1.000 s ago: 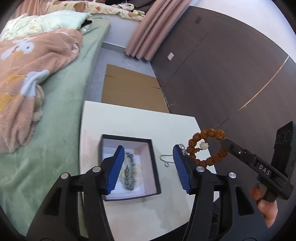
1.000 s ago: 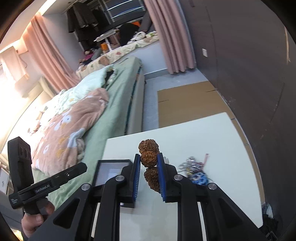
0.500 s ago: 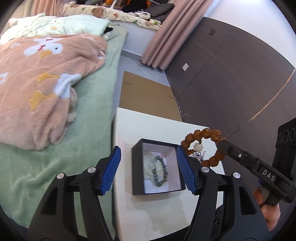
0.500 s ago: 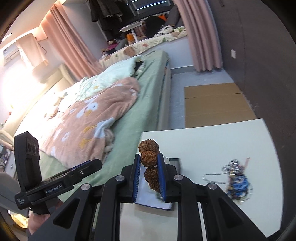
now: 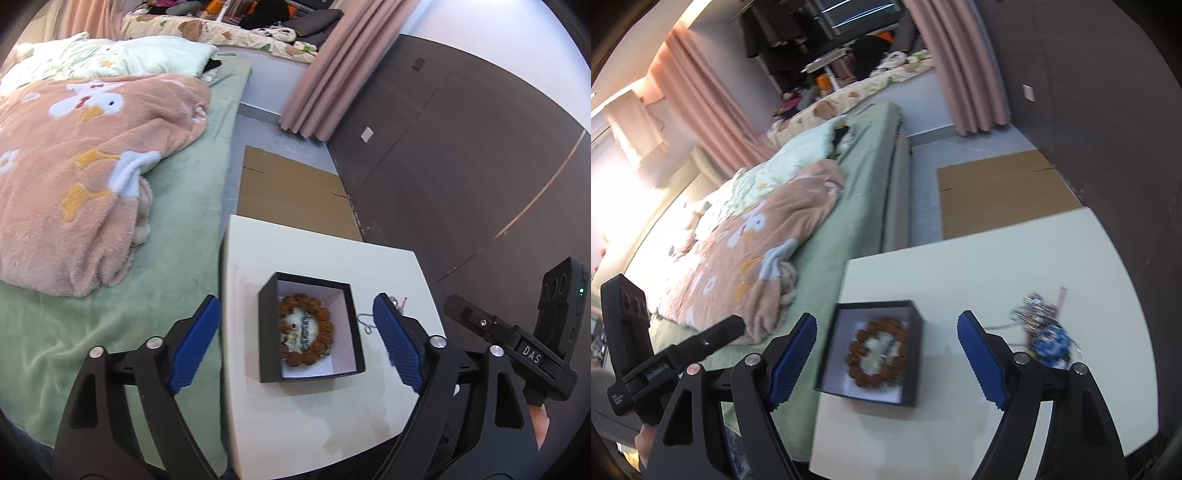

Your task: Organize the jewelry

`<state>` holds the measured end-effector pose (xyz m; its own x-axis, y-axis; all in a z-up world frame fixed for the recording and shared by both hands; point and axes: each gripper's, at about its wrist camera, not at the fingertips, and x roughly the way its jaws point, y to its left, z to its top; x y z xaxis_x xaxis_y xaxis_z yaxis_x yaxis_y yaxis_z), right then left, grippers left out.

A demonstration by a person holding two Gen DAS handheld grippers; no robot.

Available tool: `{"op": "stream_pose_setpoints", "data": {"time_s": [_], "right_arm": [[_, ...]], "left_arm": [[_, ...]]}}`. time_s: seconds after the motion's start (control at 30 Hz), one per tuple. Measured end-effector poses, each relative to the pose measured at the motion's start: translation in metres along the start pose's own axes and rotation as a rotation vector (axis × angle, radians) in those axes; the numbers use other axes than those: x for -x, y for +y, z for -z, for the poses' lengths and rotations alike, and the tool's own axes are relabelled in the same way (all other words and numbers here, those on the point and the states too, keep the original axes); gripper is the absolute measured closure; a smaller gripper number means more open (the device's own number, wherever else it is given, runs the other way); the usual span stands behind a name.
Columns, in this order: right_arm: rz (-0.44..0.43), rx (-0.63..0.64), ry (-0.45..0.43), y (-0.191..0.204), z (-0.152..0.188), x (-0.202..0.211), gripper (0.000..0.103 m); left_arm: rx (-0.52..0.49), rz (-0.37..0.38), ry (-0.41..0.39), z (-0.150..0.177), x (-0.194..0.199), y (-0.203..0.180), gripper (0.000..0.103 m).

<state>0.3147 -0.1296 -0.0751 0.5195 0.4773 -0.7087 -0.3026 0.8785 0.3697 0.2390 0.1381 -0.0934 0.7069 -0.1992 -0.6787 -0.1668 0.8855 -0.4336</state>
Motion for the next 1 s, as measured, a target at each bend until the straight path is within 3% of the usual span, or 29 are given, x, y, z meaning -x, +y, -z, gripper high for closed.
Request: {"op": "stream_pose_setpoints", "data": {"time_s": [0.27, 0.6, 0.8, 0.93, 1.0], "right_arm": [[0.065, -0.073, -0.037, -0.058, 0.007, 0.031, 0.009], [0.097, -0.185, -0.059, -0.117, 0.025, 0.056, 0.008], [0.104, -0.258, -0.068, -0.152, 0.041, 0.061, 0.011], [0.097, -0.305, -0.060, -0.170, 0.051, 0.056, 0.023], [0.092, -0.327, -0.057, -0.179, 0.058, 0.051, 0.026]], "left_arm": [[-0.069, 0.029, 0.019, 0.005, -0.011, -0.039, 0.009], [-0.141, 0.069, 0.070, 0.017, -0.036, -0.088, 0.009], [-0.178, 0.086, 0.106, 0.027, -0.052, -0.116, 0.009], [-0.200, 0.095, 0.135, 0.033, -0.064, -0.132, 0.010], [-0.212, 0.100, 0.152, 0.036, -0.071, -0.139, 0.016]]}}
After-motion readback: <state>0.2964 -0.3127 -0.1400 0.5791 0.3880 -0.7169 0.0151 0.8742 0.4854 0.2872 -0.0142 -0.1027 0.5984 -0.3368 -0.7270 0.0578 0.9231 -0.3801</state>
